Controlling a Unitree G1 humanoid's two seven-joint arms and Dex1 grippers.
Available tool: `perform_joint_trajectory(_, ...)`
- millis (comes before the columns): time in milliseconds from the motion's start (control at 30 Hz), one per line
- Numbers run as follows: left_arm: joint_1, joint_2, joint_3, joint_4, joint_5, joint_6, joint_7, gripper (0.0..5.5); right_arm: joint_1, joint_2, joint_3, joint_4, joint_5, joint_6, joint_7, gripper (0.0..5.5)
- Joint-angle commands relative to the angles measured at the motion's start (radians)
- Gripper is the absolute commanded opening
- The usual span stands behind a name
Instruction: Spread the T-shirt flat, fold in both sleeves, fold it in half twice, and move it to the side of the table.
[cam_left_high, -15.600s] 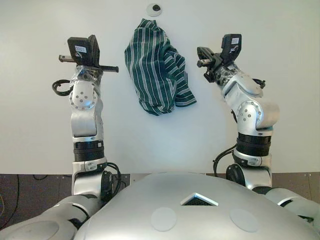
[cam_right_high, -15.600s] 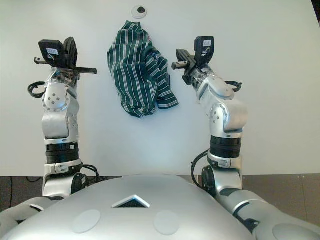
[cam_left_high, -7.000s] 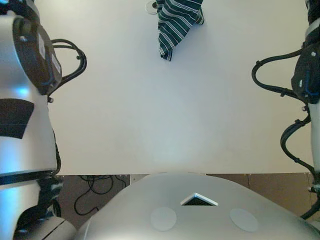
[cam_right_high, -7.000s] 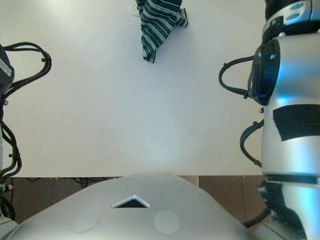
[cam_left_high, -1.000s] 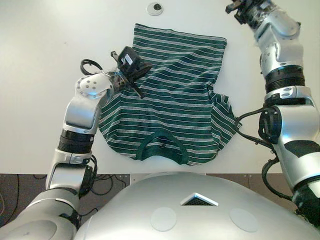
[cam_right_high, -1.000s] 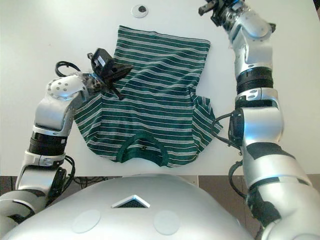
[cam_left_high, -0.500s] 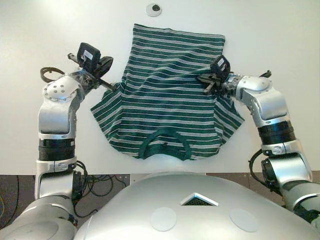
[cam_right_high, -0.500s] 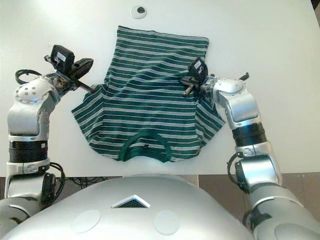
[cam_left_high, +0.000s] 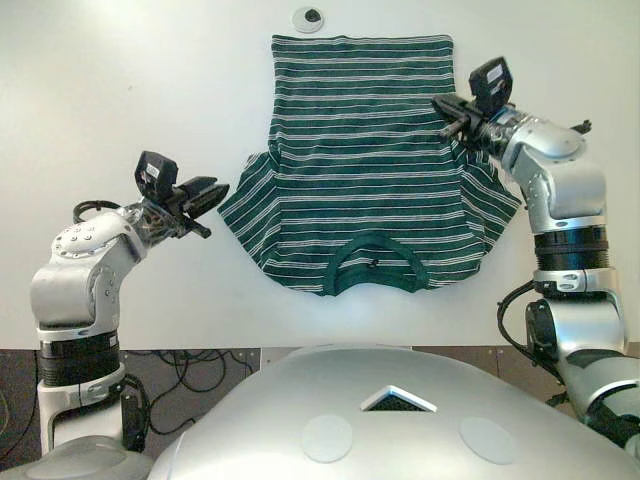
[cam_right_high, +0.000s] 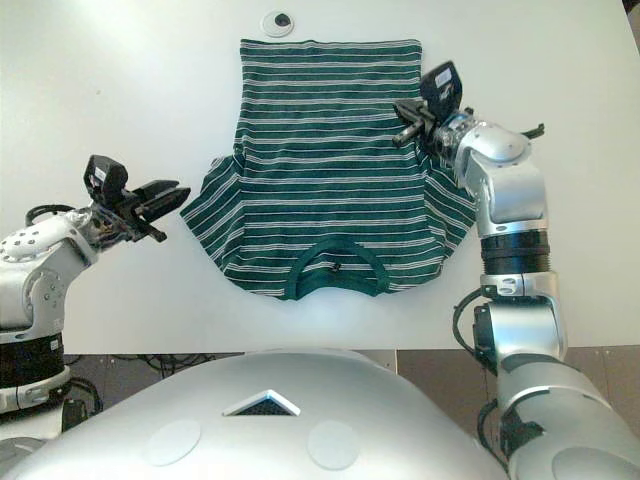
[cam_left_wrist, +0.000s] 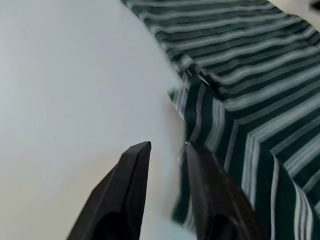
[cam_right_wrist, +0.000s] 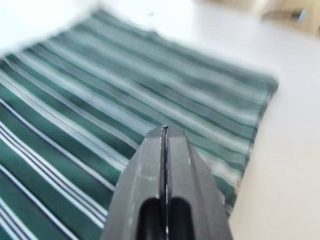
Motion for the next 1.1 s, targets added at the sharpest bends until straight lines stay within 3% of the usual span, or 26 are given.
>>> perform_joint_trajectory(33,0.050,0.044,0.007,0.008,-0.022,0.044,-0.027,1.23,-0.026,0.046,-0.040,-0.110,0.065,0.105,-0.026,0.00)
perform_joint_trajectory(233,0.095,0.053,-0.027,0.023,-0.050,0.059,-0.067,1.23,-0.014,0.066,-0.046,-0.135,0.072,0.142,-0.066,0.00)
perform_joint_trajectory(500,0.070,-0.006,0.028,0.018,-0.136,0.044,-0.040,0.02,-0.006,0.047,-0.064,-0.103,0.063,0.148,-0.071,0.00)
perform_joint_trajectory(733,0.053,-0.015,0.051,-0.095,-0.232,0.056,-0.040,0.02,0.070,-0.029,-0.042,-0.170,0.061,0.181,0.004,0.00)
perform_joint_trajectory(867,0.005,-0.024,-0.035,-0.167,-0.241,0.066,-0.023,0.02,0.103,-0.080,-0.039,-0.160,0.046,0.181,0.035,0.00)
perform_joint_trajectory(1100,-0.114,-0.022,-0.344,-0.111,-0.067,0.007,-0.021,0.02,0.123,-0.119,-0.078,-0.091,0.044,0.217,0.032,0.00)
